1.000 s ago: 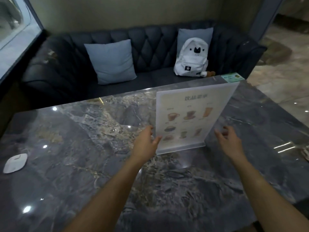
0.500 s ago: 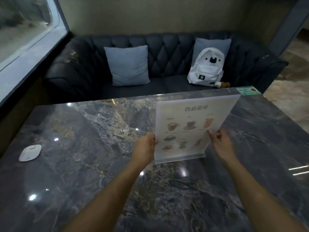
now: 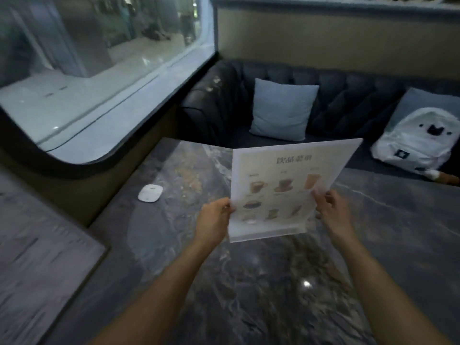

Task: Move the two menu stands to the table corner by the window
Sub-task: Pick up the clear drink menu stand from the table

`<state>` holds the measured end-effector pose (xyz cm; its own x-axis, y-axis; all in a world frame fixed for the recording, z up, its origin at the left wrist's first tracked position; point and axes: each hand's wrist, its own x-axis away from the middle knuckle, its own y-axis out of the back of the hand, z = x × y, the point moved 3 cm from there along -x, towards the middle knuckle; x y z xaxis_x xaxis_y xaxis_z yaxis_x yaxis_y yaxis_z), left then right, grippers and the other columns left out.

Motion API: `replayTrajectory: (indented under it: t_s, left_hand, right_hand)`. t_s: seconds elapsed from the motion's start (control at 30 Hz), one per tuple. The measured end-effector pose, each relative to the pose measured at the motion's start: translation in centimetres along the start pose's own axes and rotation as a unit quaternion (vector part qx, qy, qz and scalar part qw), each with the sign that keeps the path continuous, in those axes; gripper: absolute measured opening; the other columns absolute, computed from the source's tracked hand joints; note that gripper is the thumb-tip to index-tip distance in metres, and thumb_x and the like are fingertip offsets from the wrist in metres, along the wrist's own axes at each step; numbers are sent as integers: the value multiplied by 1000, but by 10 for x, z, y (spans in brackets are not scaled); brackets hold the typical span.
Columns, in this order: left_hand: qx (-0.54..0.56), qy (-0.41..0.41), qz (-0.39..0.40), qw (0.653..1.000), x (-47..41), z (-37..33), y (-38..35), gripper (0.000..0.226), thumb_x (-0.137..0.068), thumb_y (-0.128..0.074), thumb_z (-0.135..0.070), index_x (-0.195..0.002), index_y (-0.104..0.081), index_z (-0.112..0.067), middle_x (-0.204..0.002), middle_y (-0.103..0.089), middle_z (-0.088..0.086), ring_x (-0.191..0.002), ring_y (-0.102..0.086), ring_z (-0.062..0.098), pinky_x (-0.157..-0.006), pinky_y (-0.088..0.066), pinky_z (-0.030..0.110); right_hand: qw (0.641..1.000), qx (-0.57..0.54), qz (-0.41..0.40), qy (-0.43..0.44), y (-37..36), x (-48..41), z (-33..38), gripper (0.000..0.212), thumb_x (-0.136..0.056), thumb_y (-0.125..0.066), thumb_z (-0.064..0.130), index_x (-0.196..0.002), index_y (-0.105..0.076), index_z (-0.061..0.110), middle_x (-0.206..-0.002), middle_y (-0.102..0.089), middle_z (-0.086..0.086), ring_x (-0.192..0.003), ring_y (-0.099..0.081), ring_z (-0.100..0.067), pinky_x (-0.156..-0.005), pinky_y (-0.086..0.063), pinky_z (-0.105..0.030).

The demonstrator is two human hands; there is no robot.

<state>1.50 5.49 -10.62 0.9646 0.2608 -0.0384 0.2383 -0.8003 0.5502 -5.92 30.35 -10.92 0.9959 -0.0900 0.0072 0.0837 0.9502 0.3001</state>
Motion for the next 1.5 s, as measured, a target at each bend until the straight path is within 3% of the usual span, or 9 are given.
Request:
replayTrajectory:
  t_s: [0.2,0.33,0.43,0.6,0.73,0.9,1.17,1.27,1.5]
  left_hand:
    - [-11,46,-100,994,0,47,83,18,-86,-50,-2,-83,-67,3,-83,-69,18,-72,-58,22,-69,-50,38]
    - [-47,64,-153,985,1,77,131,18,-86,-52,-4,-76,-65,2,-74,-66,11,-68,-56,21,-57,-41,19]
    - [-54,86,-175,979,-1,99,159,19,-86,-51,-6,-74,-62,4,-76,-66,22,-66,-56,29,-63,-50,42]
    - [-32,128,-237,962,2,123,194,23,-86,-50,-3,-66,-61,-8,-67,-60,8,-62,-51,19,-61,-43,35]
    - [-24,157,-269,950,1,138,214,24,-88,-52,-9,-64,-55,-8,-71,-63,10,-63,-50,16,-60,-40,33]
    - [-42,167,-292,941,3,141,234,24,-91,-48,-23,-77,-61,-7,-74,-65,8,-70,-60,23,-63,-48,38]
    - [-40,168,-275,946,15,129,253,18,-92,-46,-22,-88,-61,-12,-82,-63,0,-72,-60,17,-64,-52,34]
    - [-77,153,-266,949,19,126,255,23,-92,-47,-23,-73,-54,-11,-69,-57,0,-67,-58,22,-62,-51,40]
    - [-97,164,-263,946,22,131,257,22,-92,-47,-24,-85,-59,-7,-80,-65,16,-73,-60,31,-66,-53,51]
  right_hand:
    - [996,-12,86,31,-109,-15,40,24,-90,-52,36,-95,-58,13,-94,-63,-14,-87,-62,-32,-70,-54,-44]
    - [989,-36,142,38,-173,-19,62,15,-90,-53,36,-89,-60,23,-91,-66,-2,-86,-65,-27,-66,-56,-38]
    - [984,-51,170,33,-214,-21,76,14,-89,-55,36,-87,-61,24,-98,-68,-8,-85,-66,-21,-71,-57,-39]
    - [963,-143,226,-4,-273,-16,99,11,-88,-58,29,-89,-62,19,-114,-63,-26,-104,-60,-41,-92,-48,-58]
    - [952,-173,254,-11,-315,-19,114,11,-86,-61,31,-83,-59,20,-94,-65,-9,-95,-62,-33,-91,-49,-46]
    - [935,-203,291,-17,-353,-25,123,13,-87,-60,24,-76,-57,19,-76,-59,-2,-69,-53,-20,-67,-43,-33]
    - [903,-226,364,-18,-397,-34,133,12,-88,-57,30,-83,-60,19,-72,-73,16,-68,-69,-5,-61,-52,-14]
    - [891,-230,391,-21,-410,-34,134,14,-87,-58,32,-86,-61,19,-77,-74,14,-74,-70,-7,-63,-52,-13]
    - [881,-222,417,-35,-436,-33,131,21,-80,-61,41,-85,-62,20,-71,-72,15,-77,-70,-12,-66,-54,-17]
